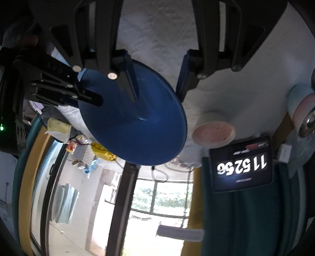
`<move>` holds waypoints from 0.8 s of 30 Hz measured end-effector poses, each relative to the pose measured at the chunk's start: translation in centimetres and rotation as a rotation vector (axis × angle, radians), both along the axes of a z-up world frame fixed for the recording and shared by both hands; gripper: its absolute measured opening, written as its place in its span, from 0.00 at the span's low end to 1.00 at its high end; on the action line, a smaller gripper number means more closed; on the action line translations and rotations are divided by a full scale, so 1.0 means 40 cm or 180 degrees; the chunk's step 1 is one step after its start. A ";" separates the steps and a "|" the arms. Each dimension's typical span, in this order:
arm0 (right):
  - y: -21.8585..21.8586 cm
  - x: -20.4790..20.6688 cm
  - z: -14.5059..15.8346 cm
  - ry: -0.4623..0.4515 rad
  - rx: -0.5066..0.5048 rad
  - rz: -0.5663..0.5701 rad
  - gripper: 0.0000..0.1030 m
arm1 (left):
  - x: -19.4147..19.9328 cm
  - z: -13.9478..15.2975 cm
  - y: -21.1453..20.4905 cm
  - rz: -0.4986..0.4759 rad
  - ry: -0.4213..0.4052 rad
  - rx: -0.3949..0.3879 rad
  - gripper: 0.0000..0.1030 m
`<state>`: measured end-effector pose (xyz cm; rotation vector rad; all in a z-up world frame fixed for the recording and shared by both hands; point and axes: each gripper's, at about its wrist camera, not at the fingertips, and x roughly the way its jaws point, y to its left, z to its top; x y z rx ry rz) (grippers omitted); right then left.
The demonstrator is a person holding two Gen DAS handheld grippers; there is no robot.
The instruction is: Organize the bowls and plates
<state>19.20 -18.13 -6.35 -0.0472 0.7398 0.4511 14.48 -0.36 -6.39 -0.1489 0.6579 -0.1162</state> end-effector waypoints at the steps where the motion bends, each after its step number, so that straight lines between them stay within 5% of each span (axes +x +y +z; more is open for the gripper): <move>1: 0.012 -0.004 -0.005 0.0020 -0.0012 0.0029 0.29 | -0.006 -0.008 0.009 0.0022 0.0028 -0.0006 0.39; 13: 0.090 -0.026 -0.090 0.0362 -0.0213 0.0216 0.29 | -0.029 -0.110 0.057 0.0075 0.0449 -0.0101 0.39; 24: 0.099 -0.020 -0.106 0.0544 -0.0240 0.0263 0.30 | -0.027 -0.125 0.087 0.0023 0.0572 -0.0201 0.40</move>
